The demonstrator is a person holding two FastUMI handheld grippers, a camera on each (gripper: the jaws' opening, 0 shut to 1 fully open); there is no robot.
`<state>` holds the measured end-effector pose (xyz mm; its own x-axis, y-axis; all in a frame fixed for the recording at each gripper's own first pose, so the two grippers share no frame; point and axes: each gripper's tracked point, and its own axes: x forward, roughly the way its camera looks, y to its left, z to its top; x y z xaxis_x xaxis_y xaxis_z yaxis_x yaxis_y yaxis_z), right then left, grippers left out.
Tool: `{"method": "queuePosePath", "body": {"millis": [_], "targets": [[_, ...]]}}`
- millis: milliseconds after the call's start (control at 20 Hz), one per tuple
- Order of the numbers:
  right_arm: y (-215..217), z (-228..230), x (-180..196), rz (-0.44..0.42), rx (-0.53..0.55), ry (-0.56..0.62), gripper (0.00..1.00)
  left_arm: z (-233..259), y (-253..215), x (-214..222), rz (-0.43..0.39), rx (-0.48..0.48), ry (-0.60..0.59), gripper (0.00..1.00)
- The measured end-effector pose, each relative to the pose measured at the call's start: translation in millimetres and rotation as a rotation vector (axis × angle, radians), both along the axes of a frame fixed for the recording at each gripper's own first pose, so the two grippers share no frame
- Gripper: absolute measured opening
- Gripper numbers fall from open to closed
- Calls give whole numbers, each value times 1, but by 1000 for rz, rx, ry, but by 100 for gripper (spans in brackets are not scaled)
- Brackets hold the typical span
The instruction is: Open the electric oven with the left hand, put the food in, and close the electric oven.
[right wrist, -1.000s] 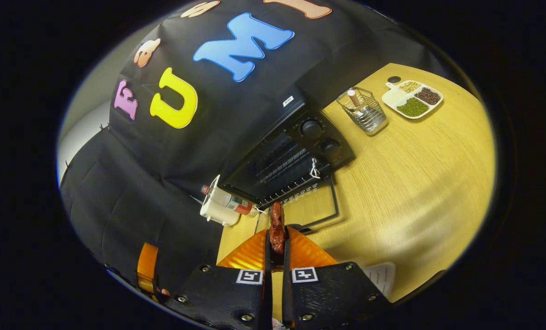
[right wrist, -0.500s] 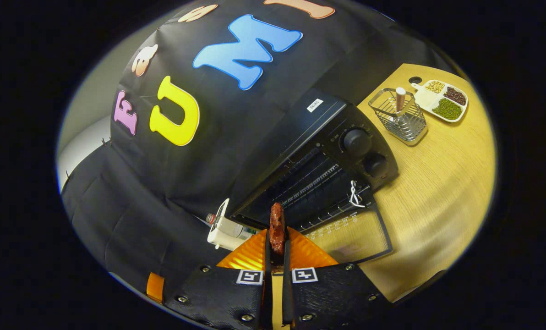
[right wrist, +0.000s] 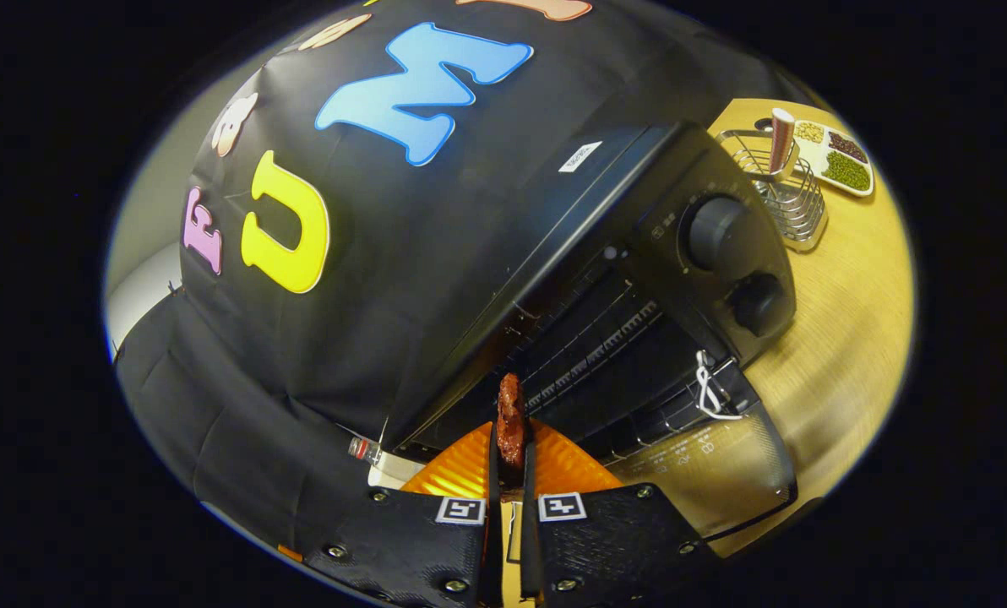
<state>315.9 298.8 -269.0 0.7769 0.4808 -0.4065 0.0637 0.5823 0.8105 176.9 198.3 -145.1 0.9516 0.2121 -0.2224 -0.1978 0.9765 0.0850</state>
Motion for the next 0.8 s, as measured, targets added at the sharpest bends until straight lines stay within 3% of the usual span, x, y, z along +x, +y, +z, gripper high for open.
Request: {"method": "queuePosePath", "body": {"millis": [350, 450, 500, 600, 650, 750, 800], "targets": [[-5, -22, 22, -38, -66, -10, 10, -13, 22, -9, 48, 15, 38, 96], [-13, -31, 24, -44, -125, -15, 17, -14, 24, -11, 61, 7, 39, 96], [-21, -32, 21, -49, -173, -14, 25, -15, 23, -11, 64, 4, 39, 91], [-26, -37, 21, -55, -240, -27, 37, -13, 21, -11, 63, 9, 37, 91], [-28, -36, 19, -50, -257, -31, 59, -12, 19, -11, 58, 11, 37, 91], [-35, -31, 18, -55, -298, -50, 79, -12, 12, -10, 46, 18, 33, 91], [-38, -29, 16, -53, -328, -65, 97, -12, 9, -10, 42, 18, 34, 91]]}}
